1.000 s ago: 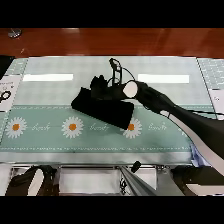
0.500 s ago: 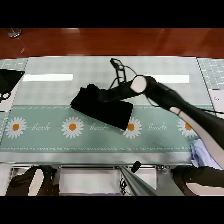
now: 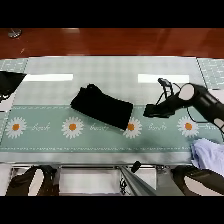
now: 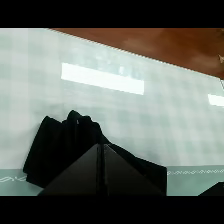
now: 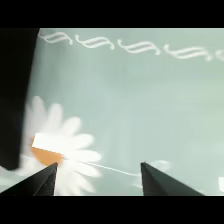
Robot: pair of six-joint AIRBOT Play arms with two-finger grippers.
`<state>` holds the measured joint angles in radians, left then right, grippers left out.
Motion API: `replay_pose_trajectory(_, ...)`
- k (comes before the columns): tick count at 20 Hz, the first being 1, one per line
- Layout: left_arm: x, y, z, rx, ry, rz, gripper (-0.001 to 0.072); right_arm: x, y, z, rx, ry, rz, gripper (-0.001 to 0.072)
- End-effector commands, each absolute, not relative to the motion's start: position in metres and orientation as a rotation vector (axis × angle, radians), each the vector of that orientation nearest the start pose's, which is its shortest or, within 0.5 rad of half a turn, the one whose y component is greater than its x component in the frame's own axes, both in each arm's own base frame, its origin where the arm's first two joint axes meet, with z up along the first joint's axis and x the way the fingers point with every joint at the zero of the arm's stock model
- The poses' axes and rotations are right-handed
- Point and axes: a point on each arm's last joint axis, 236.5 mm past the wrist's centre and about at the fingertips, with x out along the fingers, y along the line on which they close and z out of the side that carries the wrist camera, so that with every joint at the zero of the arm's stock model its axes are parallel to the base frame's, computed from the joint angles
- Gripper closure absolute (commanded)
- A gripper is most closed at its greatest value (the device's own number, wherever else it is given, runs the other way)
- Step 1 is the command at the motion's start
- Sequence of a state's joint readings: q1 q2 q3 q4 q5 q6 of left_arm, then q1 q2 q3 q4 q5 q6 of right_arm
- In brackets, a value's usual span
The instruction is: Fold the shirts.
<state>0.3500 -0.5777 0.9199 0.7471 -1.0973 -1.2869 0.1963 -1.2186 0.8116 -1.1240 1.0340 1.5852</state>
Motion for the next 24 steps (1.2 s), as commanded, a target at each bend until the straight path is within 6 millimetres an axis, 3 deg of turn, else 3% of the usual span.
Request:
replay_pose_trajectory(1,0.306,-0.051,0.220,-0.461,0.536,-0.302,0.0686,0.308,0.182,-0.072,0.770,1.298,0.275,0.0106)
replay_pose_trajectory(5,0.306,-0.051,0.220,-0.461,0.536,-0.302,0.0685,0.324,0.227,-0.078,0.875,1.225,0.308,0.0106)
replay_pose_trajectory(10,0.305,-0.052,0.219,-0.461,0.541,-0.306,0.0685,0.313,0.248,-0.102,0.861,1.268,0.286,0.0121)
replay_pose_trajectory(11,0.305,-0.052,0.219,-0.461,0.541,-0.305,0.0685,0.314,0.251,-0.101,0.860,1.258,0.288,0.0207)
replay_pose_trajectory(12,0.305,-0.052,0.219,-0.461,0.542,-0.305,0.0686,0.317,0.252,-0.098,0.847,1.247,0.304,0.0383)
replay_pose_trajectory(14,0.306,-0.052,0.218,-0.463,0.546,-0.305,0.0685,0.325,0.261,-0.082,0.808,1.221,0.385,0.0668)
replay_pose_trajectory(16,0.309,-0.051,0.215,-0.469,0.557,-0.303,0.0685,0.333,0.280,-0.032,0.746,1.172,0.586,0.0682)
replay_pose_trajectory(18,0.313,-0.049,0.208,-0.473,0.574,-0.302,0.0685,0.344,0.278,0.043,0.622,1.060,0.721,0.0683)
replay_pose_trajectory(20,0.322,-0.045,0.200,-0.487,0.593,-0.294,0.0685,0.362,0.240,0.113,0.554,0.943,0.639,0.0683)
replay_pose_trajectory(21,0.327,-0.044,0.197,-0.495,0.598,-0.290,0.0685,0.367,0.211,0.149,0.524,0.881,0.570,0.0683)
replay_pose_trajectory(23,0.339,-0.043,0.192,-0.498,0.594,-0.286,0.0685,0.361,0.152,0.202,0.509,0.812,0.425,0.0683)
replay_pose_trajectory(24,0.346,-0.044,0.190,-0.499,0.590,-0.286,0.0686,0.353,0.125,0.217,0.506,0.800,0.360,0.0683)
